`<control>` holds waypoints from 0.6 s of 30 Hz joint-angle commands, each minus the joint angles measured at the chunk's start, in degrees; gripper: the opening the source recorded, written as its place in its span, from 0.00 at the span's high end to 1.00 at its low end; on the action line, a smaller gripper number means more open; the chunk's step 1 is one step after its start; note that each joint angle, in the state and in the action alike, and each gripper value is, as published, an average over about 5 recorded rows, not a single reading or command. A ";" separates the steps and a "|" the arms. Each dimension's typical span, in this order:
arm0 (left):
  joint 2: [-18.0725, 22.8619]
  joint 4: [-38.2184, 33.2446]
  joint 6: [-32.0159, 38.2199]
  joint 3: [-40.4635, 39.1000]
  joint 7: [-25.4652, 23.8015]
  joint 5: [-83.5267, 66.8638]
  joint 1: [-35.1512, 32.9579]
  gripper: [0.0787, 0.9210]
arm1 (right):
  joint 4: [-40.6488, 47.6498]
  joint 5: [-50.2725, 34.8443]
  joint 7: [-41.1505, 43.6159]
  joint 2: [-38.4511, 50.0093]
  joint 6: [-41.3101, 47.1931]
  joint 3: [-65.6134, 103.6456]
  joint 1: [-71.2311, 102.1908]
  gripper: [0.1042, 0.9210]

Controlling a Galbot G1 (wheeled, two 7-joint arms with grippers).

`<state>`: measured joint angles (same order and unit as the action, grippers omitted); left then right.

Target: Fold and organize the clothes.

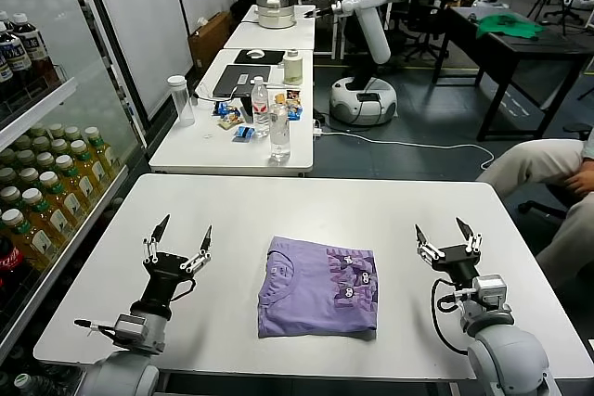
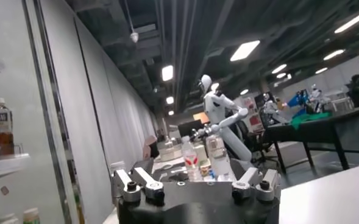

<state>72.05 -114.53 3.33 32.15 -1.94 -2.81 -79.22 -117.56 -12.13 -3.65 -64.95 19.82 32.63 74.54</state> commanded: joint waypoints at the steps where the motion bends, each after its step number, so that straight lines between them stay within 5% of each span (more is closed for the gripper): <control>1: -1.27 3.00 0.20 0.46 -0.71 -2.63 1.49 0.12 | 2.52 3.04 0.75 -1.39 -1.94 -0.32 -3.30 0.12; 18: -2.26 3.14 -6.63 0.13 1.53 -3.41 5.15 0.12 | 4.90 6.69 0.96 -2.64 -2.42 -2.16 -5.75 0.12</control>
<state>70.02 -111.97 -0.54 32.35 -1.07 -5.26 -75.60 -113.27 -7.21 -2.81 -67.27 17.83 30.73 69.89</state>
